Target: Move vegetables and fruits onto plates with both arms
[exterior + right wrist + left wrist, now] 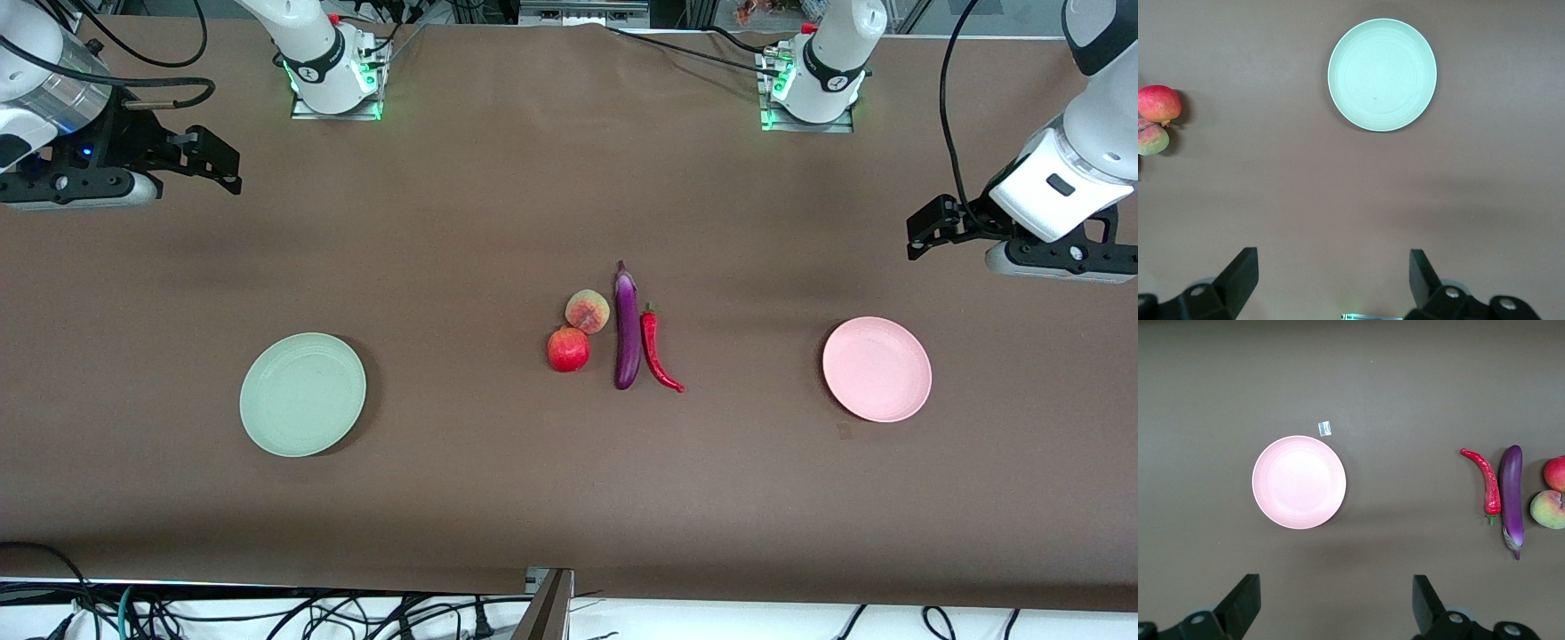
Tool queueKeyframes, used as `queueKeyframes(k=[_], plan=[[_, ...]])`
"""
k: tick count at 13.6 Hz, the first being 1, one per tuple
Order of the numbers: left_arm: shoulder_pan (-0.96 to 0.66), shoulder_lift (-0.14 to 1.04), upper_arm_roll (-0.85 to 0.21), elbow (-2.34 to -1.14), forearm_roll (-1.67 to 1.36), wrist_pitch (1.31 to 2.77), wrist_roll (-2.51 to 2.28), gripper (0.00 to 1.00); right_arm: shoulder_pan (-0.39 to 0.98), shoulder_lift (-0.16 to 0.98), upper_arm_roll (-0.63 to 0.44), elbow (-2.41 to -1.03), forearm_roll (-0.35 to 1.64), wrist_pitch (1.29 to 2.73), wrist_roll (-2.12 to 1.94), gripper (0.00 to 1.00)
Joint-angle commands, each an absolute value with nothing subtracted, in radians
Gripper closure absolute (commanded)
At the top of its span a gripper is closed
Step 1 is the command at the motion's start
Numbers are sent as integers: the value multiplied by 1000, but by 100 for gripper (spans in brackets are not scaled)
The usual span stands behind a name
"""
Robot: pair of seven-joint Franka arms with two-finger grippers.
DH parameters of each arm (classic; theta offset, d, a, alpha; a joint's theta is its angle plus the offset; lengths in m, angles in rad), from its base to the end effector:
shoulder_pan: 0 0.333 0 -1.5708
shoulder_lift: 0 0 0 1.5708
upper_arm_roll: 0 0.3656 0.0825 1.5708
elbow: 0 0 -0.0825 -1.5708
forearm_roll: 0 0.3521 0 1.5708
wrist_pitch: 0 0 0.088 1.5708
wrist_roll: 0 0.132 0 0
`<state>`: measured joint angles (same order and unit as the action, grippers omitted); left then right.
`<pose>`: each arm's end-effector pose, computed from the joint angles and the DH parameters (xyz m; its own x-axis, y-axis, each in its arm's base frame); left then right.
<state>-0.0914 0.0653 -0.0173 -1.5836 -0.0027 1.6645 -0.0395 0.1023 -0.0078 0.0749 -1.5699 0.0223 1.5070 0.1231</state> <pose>0.5504 -0.0601 0.6166 0.9975 -0.0688 0.0154 -0.0689 -0.9976 0.0044 0.5030 0.0934 0.6482 0.9968 0.0552 -0.0573 0.0544 -0.9984 -0.0148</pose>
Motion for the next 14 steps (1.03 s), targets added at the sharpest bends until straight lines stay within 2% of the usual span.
queueKeyframes(k=[1, 10, 12, 14], plan=[[-95, 81, -18, -1546, 17, 1640, -52, 0, 101, -14, 81, -1572, 12, 1516, 132, 0], [-95, 81, -18, -1546, 17, 1634, -52, 0, 133, 6, 81, -1572, 12, 1515, 135, 0], [-95, 83, -18, -1546, 17, 1632, -52, 0, 169, 67, 81, -1562, 17, 1546, 228, 0], [-95, 83, -18, -1546, 17, 1631, -51, 0, 245, 174, 81, -1534, 49, 1641, 318, 0]])
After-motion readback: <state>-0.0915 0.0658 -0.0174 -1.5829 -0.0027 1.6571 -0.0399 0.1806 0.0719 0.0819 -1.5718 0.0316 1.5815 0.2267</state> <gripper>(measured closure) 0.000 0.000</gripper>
